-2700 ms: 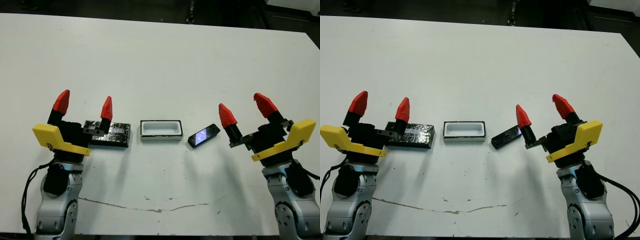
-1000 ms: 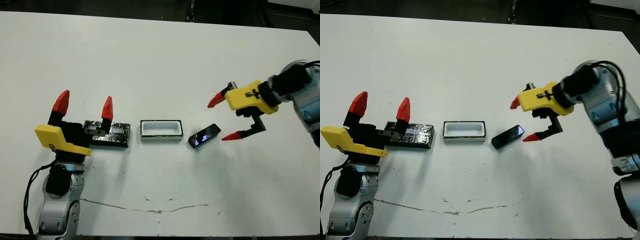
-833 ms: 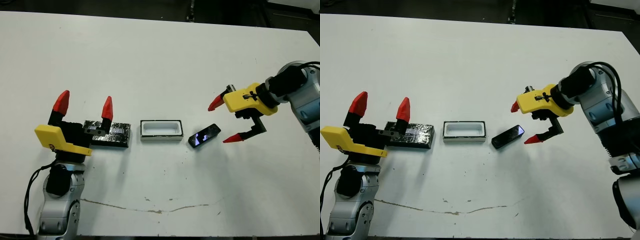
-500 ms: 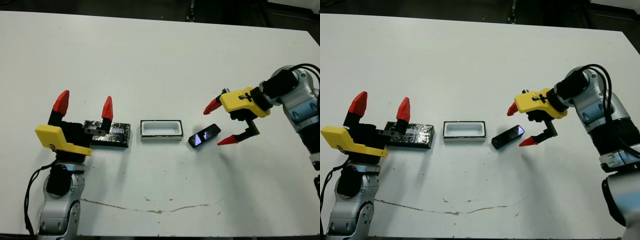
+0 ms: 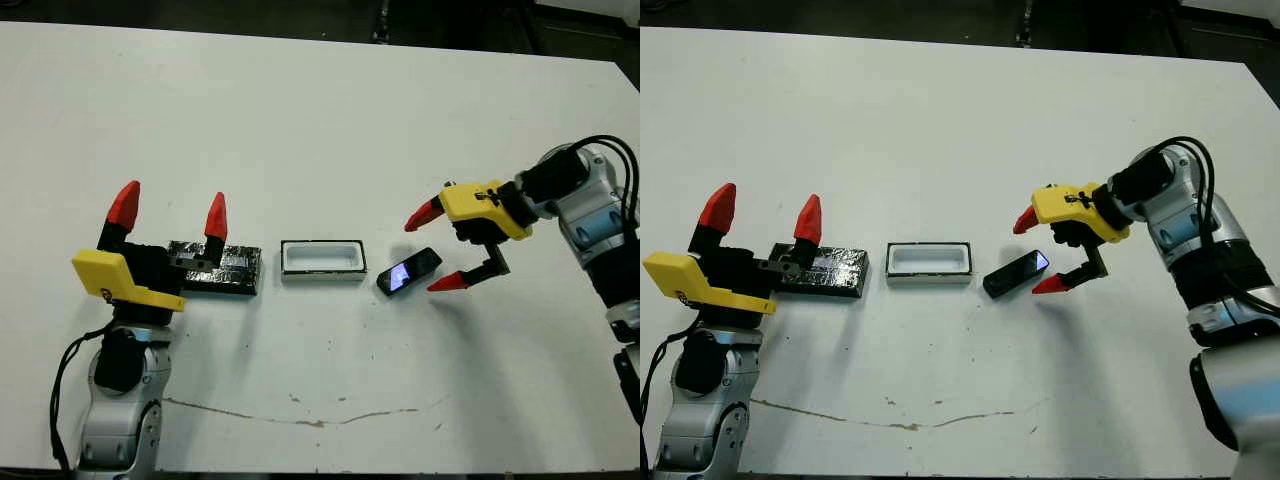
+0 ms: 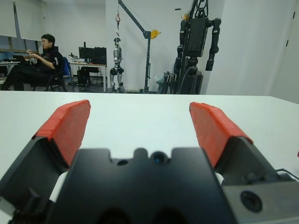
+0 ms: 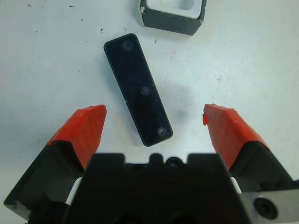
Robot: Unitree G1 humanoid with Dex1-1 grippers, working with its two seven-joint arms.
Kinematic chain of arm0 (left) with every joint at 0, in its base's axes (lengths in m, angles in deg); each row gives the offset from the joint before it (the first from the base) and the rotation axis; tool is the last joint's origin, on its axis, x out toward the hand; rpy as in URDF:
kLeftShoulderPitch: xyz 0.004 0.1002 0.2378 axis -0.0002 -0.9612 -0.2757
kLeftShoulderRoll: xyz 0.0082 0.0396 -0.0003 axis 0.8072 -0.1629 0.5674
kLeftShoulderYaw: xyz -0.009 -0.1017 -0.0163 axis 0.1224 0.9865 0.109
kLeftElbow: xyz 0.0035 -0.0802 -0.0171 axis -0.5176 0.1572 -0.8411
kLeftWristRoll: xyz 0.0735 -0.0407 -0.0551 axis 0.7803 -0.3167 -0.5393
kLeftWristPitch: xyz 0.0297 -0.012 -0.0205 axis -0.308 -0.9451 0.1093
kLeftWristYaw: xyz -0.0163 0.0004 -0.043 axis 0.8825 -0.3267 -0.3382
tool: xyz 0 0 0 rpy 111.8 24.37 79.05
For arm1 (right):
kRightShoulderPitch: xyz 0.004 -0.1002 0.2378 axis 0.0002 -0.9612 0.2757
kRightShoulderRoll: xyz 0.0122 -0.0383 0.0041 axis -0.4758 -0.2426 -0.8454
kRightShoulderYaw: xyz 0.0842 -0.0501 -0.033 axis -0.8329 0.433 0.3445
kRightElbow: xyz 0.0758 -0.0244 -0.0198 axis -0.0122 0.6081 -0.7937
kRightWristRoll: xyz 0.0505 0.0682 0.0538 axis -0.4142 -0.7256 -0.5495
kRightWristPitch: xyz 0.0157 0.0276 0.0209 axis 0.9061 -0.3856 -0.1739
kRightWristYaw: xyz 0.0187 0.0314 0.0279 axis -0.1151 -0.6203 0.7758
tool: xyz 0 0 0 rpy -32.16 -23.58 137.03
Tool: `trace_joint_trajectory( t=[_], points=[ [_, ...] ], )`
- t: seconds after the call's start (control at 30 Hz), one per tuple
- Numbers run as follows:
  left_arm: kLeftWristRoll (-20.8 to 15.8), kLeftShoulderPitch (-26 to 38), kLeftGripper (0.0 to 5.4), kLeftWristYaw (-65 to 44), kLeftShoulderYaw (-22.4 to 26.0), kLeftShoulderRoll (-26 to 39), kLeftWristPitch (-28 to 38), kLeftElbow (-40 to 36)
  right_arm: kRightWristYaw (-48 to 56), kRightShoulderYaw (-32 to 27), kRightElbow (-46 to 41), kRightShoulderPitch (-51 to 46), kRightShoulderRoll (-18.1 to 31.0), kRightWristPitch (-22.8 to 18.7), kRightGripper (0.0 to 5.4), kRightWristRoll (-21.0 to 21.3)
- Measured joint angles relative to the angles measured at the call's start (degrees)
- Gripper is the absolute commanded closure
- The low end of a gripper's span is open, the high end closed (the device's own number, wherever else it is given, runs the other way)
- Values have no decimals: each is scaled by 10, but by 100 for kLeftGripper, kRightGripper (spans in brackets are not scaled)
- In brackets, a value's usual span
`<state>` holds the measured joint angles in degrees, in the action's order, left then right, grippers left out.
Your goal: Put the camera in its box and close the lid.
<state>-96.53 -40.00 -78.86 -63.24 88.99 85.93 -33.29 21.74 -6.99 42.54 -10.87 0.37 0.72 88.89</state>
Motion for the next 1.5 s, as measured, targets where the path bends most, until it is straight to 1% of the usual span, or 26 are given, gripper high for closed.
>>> trace_joint_trajectory(
  t=[0.1, 0.2, 0.3, 0.37, 0.5, 0.6, 0.87, 1.0, 1.1, 1.27, 1.4, 1.5],
  points=[
    [0, 0, 1, 0, 0, 0, 0, 0, -4, -1, 5, -4, -2, -20, 0, 0],
    [3, 0, 1, 0, 0, 0, 0, 0, -5, -4, 16, -11, -10, -23, 0, -1],
    [7, 0, 0, 1, 0, 0, 0, 0, -6, -10, 22, -18, -17, -27, 30, -2],
    [7, 0, 0, 1, 0, 0, 0, 0, -14, -15, 21, -20, -17, -37, 57, -2],
    [7, 0, 0, 1, -1, 0, 0, -1, -16, -20, 7, -27, -17, -73, 116, -3],
    [7, 0, 0, 1, 0, 0, 0, -1, -21, -25, 5, -32, -17, -82, 162, -8],
    [3, 0, 0, 0, 0, 0, 0, -1, -31, -34, 5, -42, -18, -73, 278, -14],
    [3, 0, 0, 0, 0, 0, 0, -1, -31, -32, -2, -42, -16, -52, 335, -5],
    [7, 0, 0, 0, 0, 1, 0, -1, -31, -27, -14, -42, -11, -52, 374, 5],
    [11, 0, 0, 1, 0, 1, 0, -2, -26, -14, -48, -40, 9, -79, 374, 33],
    [11, 0, 0, 2, 0, 1, 0, -2, -14, -12, -66, -35, 26, -110, 374, 47],
    [10, 0, 0, 2, 1, 1, 0, -2, -5, -13, -71, -24, 35, -118, 374, 50]
  ],
)
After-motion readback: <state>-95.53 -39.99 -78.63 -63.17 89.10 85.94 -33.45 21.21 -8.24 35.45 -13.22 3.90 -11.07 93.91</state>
